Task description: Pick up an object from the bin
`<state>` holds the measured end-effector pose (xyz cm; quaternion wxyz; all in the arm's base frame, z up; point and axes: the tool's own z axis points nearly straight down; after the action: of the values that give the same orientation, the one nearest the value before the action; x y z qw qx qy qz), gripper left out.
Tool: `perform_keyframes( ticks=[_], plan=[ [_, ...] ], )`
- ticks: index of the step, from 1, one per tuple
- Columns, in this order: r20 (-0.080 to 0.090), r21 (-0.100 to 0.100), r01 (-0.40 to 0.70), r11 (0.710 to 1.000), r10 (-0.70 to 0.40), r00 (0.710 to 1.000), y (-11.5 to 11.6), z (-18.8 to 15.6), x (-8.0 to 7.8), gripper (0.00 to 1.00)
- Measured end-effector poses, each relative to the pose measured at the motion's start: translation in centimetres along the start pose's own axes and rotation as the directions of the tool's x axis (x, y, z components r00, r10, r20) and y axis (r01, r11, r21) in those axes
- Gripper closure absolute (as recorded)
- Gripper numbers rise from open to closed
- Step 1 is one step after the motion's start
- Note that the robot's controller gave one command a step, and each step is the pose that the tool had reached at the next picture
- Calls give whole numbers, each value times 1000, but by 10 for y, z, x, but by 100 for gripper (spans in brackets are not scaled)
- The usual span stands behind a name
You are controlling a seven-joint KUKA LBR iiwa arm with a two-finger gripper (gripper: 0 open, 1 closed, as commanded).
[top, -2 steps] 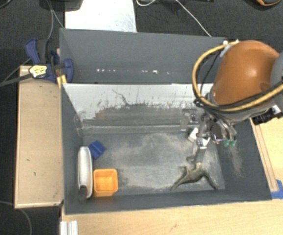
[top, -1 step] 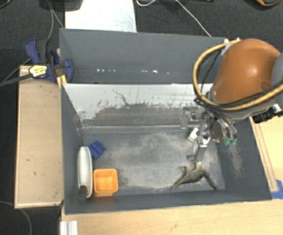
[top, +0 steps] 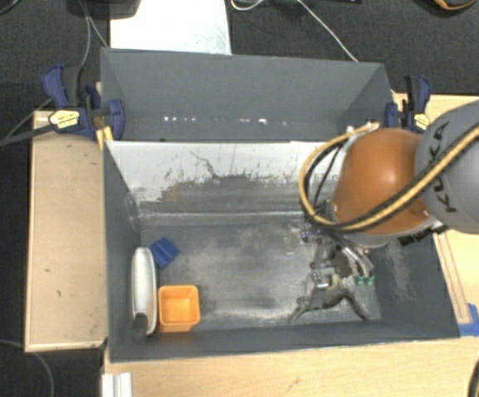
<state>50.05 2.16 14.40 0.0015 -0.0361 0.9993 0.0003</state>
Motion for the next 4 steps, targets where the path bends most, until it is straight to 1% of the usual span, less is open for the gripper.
perform_keyframes(
  ticks=[1, 2, 3, 4],
  plan=[
    [1, 0, 13, 1000, -13, 1000, -16, 23, 14, 0],
    [2, 1, 155, 988, -155, 988, -30, 67, 15, 0],
    [5, 4, 123, 992, -123, 992, -94, 74, 16, 0],
    [7, 2, 361, 933, -361, 933, -69, 73, 24, 100]
  ],
)
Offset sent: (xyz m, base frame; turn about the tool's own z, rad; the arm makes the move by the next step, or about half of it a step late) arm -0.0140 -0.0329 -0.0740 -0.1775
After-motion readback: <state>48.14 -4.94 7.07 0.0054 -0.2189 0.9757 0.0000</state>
